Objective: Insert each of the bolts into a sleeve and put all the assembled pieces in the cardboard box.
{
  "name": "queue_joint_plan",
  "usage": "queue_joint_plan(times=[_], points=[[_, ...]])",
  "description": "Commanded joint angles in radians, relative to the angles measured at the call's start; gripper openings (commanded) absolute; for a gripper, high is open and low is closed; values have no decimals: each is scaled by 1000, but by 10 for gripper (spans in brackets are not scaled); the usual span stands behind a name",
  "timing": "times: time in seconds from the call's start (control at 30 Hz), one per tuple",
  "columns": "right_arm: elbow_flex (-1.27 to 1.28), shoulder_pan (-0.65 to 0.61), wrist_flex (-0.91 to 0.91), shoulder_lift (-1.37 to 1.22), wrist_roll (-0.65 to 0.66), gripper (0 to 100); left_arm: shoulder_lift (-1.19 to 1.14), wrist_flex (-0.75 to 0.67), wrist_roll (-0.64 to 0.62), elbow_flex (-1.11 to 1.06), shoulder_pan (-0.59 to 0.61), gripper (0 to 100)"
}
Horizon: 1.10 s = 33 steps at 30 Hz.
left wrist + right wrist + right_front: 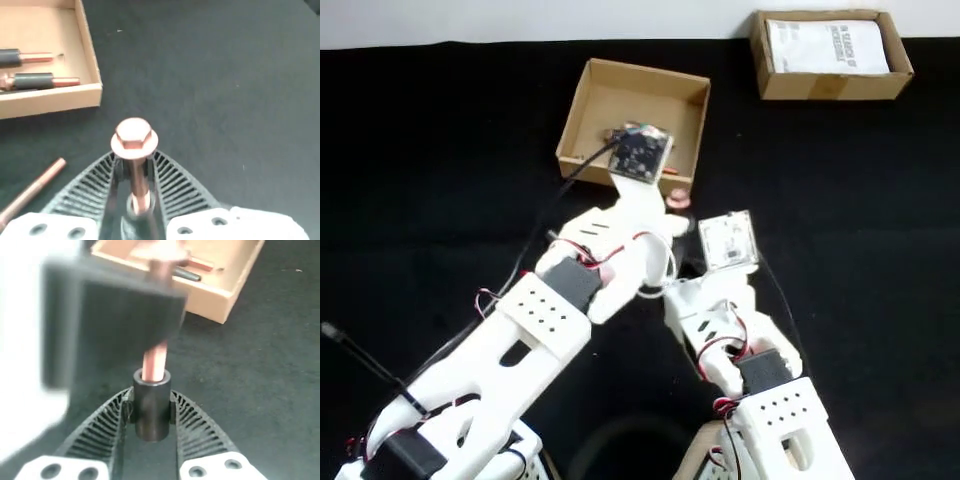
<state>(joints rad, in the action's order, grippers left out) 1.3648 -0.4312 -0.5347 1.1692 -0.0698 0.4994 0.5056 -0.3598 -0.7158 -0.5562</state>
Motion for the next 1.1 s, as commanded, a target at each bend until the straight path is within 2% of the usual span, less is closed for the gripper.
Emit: queue_joint_plan(times=[0.0, 0.17, 0.37, 0.47, 0.67, 0.77, 1.07], points=[[-88, 71, 22, 25, -6, 7, 39, 84, -29, 4, -1, 8], [-97, 73, 19, 25, -6, 7, 33, 121, -147, -7, -10, 8], [-97, 70, 18, 25, -6, 7, 33, 120, -110, -50, -61, 22], [-99, 50, 16, 25, -6, 7, 35, 121, -38, -82, -76, 114], [-99, 45, 16, 25, -6, 7, 41, 129, -34, -122, -45, 308], [-99, 47, 16, 25, -6, 7, 48, 224, -32, -81, -24, 331], [-142, 107, 16, 19, -6, 7, 302, 701, 32, 105, -22, 329]])
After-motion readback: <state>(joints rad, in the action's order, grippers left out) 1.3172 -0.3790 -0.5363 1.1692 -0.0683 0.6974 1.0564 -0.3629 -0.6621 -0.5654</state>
